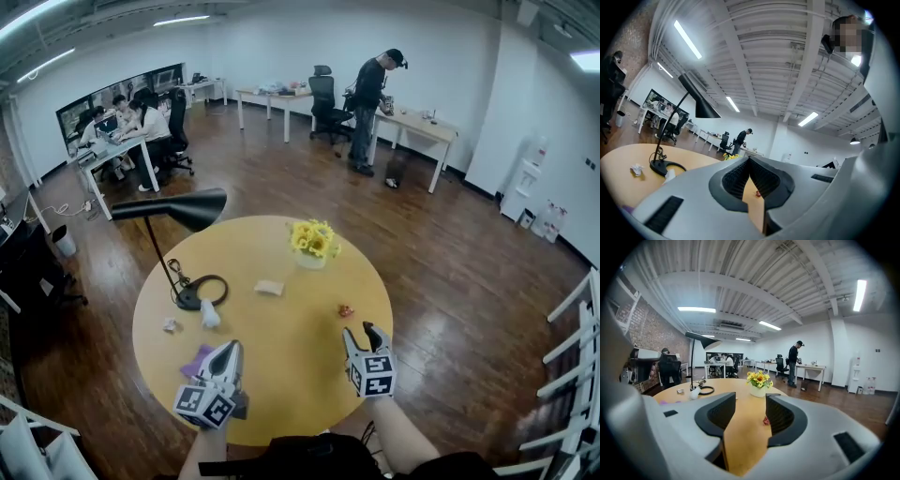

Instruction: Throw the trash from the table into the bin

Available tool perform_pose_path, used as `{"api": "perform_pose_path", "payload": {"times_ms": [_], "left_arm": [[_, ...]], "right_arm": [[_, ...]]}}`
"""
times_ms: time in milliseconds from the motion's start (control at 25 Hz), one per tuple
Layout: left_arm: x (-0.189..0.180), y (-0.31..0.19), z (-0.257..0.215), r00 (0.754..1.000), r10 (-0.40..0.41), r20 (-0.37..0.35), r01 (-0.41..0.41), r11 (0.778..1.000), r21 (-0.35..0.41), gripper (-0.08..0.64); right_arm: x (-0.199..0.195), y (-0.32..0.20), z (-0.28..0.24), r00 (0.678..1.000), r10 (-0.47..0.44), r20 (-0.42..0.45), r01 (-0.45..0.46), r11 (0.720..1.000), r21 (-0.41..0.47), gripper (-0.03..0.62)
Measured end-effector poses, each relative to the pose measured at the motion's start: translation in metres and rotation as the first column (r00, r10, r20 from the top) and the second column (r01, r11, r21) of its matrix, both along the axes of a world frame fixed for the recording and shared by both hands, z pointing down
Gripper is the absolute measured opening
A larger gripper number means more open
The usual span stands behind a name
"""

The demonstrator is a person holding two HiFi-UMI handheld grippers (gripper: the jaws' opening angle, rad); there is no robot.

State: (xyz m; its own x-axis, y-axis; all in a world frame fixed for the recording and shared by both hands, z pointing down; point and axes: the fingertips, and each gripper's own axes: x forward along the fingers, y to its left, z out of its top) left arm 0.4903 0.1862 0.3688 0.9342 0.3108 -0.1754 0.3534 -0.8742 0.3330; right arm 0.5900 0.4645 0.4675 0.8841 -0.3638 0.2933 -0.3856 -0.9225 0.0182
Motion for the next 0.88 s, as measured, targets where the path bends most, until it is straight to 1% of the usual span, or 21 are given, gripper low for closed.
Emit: {"api": "perform_pose_path", "payload": {"times_ms": [160,280,360,400,440,560,720,880], "left_arm": [[0.038,0.024,0.014,0.999,-0.007,0.049,0.006,1.000,0.009,0.003],[0.065,0.038,0.037,0.993,-0.027,0.115,0.020,0.998,0.053,0.003],[0.081,0.045,0.057,0.985,-0.045,0.168,0.035,0.997,0.064,0.003],[0.087,0.048,0.068,0.980,-0.054,0.193,0.043,0.997,0.061,0.003],[0.093,0.051,0.077,0.974,-0.061,0.217,0.049,0.997,0.058,0.017],[0.110,0.059,0.099,0.960,-0.073,0.269,0.060,0.997,0.058,0.018],[0.122,0.056,0.115,0.946,-0.094,0.311,0.081,0.995,0.053,0.018],[0.118,0.048,0.125,0.929,-0.119,0.350,0.111,0.993,0.043,0.018]], "right_arm": [[0.035,0.017,0.034,0.997,-0.001,0.083,0.001,1.000,-0.007,0.207],[0.060,0.022,0.067,0.987,-0.005,0.163,0.007,1.000,-0.016,0.207],[0.075,0.022,0.090,0.975,-0.025,0.220,0.031,0.999,-0.026,0.208],[0.082,0.021,0.101,0.968,-0.040,0.248,0.050,0.998,-0.032,0.260],[0.088,0.020,0.110,0.961,-0.056,0.272,0.069,0.997,-0.039,0.273],[0.112,0.019,0.133,0.945,-0.091,0.315,0.121,0.990,-0.076,0.273],[0.141,0.012,0.165,0.919,-0.117,0.377,0.179,0.975,-0.133,0.273],[0.154,0.009,0.188,0.889,-0.105,0.446,0.203,0.962,-0.180,0.273]]}}
